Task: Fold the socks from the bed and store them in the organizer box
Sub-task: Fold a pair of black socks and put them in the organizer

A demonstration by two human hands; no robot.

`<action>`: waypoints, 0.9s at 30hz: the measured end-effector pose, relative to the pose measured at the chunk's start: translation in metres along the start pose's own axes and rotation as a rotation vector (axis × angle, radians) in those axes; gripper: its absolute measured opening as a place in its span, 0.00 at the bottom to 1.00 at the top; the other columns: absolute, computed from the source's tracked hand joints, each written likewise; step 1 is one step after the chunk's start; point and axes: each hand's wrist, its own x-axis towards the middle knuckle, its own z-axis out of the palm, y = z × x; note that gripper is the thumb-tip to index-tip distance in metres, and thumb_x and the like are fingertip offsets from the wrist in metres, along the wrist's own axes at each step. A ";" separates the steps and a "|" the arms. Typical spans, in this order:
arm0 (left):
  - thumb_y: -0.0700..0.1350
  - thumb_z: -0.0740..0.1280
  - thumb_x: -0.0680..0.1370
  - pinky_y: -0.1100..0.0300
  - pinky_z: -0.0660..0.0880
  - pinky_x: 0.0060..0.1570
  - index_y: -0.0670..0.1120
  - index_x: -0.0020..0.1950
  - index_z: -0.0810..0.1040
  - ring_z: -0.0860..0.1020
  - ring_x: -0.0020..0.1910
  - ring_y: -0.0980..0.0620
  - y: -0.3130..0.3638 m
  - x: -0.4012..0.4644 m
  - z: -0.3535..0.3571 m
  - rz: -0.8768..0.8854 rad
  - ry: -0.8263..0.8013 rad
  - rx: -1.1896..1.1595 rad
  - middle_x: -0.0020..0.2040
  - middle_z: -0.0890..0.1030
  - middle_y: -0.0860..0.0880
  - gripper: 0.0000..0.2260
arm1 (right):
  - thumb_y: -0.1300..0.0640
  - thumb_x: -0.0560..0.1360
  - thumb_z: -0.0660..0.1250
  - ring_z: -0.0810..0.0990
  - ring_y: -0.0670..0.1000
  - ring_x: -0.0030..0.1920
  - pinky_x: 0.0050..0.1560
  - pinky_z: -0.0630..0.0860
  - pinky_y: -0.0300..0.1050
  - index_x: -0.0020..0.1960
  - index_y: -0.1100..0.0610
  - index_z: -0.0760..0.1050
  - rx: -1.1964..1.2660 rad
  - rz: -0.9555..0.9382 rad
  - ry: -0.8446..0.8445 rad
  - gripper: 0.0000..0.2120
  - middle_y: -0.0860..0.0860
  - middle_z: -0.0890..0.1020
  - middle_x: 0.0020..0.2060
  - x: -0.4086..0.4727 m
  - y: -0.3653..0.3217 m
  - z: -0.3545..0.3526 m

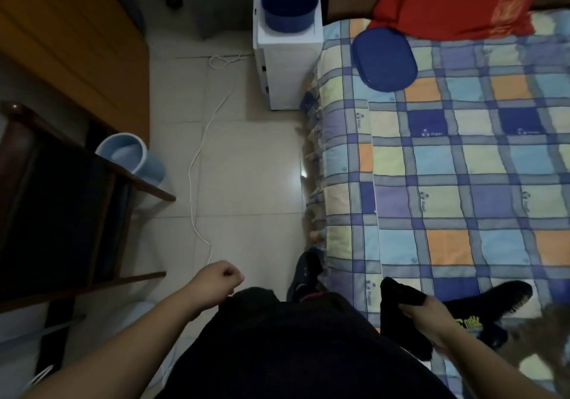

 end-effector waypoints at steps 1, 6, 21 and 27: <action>0.49 0.67 0.76 0.55 0.79 0.43 0.48 0.45 0.79 0.83 0.46 0.48 0.018 0.008 -0.004 0.016 0.019 -0.021 0.45 0.82 0.47 0.06 | 0.67 0.74 0.68 0.86 0.59 0.35 0.40 0.83 0.55 0.43 0.58 0.78 -0.028 -0.012 -0.013 0.05 0.56 0.86 0.31 0.007 -0.018 -0.004; 0.48 0.66 0.77 0.55 0.78 0.41 0.48 0.47 0.80 0.82 0.45 0.46 0.063 0.041 -0.030 0.020 0.076 -0.117 0.45 0.83 0.45 0.05 | 0.65 0.74 0.68 0.83 0.53 0.32 0.33 0.78 0.45 0.38 0.56 0.77 -0.088 -0.110 -0.011 0.08 0.52 0.84 0.30 0.034 -0.116 -0.008; 0.50 0.66 0.64 0.59 0.66 0.35 0.47 0.30 0.72 0.71 0.32 0.50 0.070 0.140 -0.198 -0.172 -0.024 -0.008 0.30 0.73 0.44 0.08 | 0.67 0.75 0.68 0.83 0.58 0.48 0.55 0.79 0.57 0.50 0.54 0.77 -0.060 -0.169 -0.069 0.10 0.57 0.84 0.45 0.091 -0.374 0.051; 0.44 0.66 0.77 0.59 0.70 0.37 0.44 0.37 0.75 0.77 0.37 0.47 0.153 0.237 -0.303 -0.086 0.072 0.062 0.37 0.78 0.42 0.09 | 0.67 0.76 0.67 0.84 0.57 0.46 0.46 0.80 0.50 0.53 0.53 0.77 0.034 -0.146 -0.037 0.11 0.57 0.84 0.46 0.101 -0.434 0.056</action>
